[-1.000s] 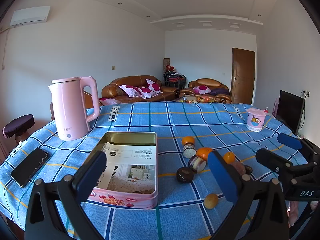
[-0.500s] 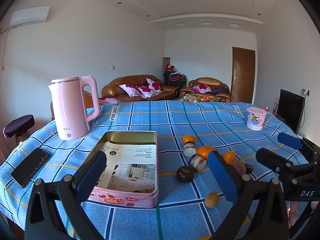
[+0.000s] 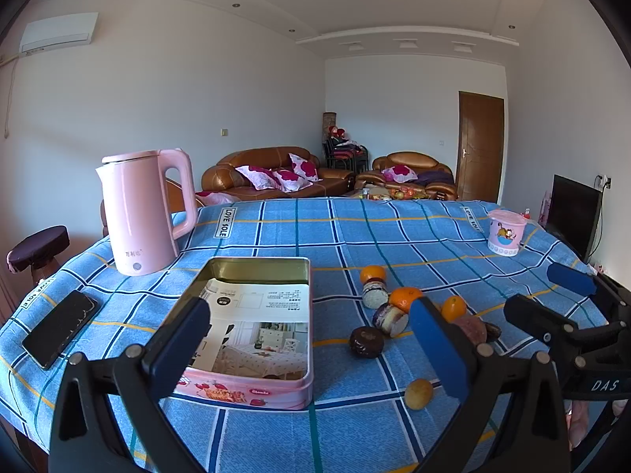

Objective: Organize fruits

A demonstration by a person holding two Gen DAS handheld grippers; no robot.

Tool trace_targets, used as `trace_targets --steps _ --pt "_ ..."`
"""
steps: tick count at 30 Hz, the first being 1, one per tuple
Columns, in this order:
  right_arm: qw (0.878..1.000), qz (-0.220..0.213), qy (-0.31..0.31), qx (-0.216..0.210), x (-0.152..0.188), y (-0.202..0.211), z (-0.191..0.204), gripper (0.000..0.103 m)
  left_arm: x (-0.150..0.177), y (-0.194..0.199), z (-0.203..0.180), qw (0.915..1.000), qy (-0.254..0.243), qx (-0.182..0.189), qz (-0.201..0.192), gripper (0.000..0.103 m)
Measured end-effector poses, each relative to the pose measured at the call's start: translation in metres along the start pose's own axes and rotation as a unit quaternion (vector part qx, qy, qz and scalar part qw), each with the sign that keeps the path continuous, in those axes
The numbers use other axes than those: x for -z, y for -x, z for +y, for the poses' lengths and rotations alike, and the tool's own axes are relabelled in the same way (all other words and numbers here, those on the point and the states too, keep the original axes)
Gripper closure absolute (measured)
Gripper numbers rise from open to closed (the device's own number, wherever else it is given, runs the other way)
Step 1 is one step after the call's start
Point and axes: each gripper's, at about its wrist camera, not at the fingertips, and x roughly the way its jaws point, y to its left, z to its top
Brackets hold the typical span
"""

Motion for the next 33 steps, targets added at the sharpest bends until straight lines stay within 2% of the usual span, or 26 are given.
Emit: trace_targets --steps 22,33 --pt "1.0 0.005 -0.001 -0.003 0.004 -0.003 0.001 0.001 0.003 -0.003 -0.002 1.0 -0.003 -0.002 0.005 0.0" --pt "1.0 0.013 -0.012 0.004 0.012 -0.006 -0.013 0.001 0.007 -0.01 -0.011 0.9998 -0.015 0.0 0.015 0.0"
